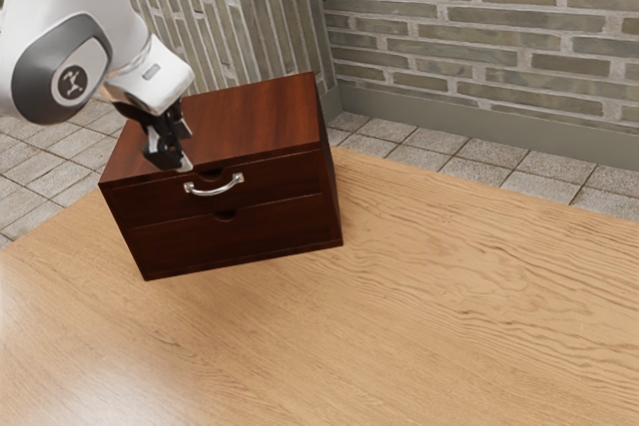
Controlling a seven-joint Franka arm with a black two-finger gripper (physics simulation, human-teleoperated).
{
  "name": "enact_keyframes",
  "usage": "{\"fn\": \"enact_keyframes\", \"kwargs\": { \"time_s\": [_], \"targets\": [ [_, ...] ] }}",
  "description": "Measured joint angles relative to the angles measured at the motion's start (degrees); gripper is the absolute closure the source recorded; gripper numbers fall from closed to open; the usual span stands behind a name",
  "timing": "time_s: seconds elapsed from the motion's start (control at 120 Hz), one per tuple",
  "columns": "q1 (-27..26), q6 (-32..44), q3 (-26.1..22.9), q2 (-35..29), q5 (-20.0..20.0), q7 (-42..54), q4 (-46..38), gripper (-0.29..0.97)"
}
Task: Pull the drawer handle with one arm to open the drawer
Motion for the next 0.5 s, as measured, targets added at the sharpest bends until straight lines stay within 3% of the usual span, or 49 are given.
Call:
{"fn": "enact_keyframes", "kwargs": {
  "time_s": [0.5],
  "targets": [
    [-0.1, 2.8, -0.2, 1.3, 0.3, -4.4, -4.7, 0.42]
  ]
}}
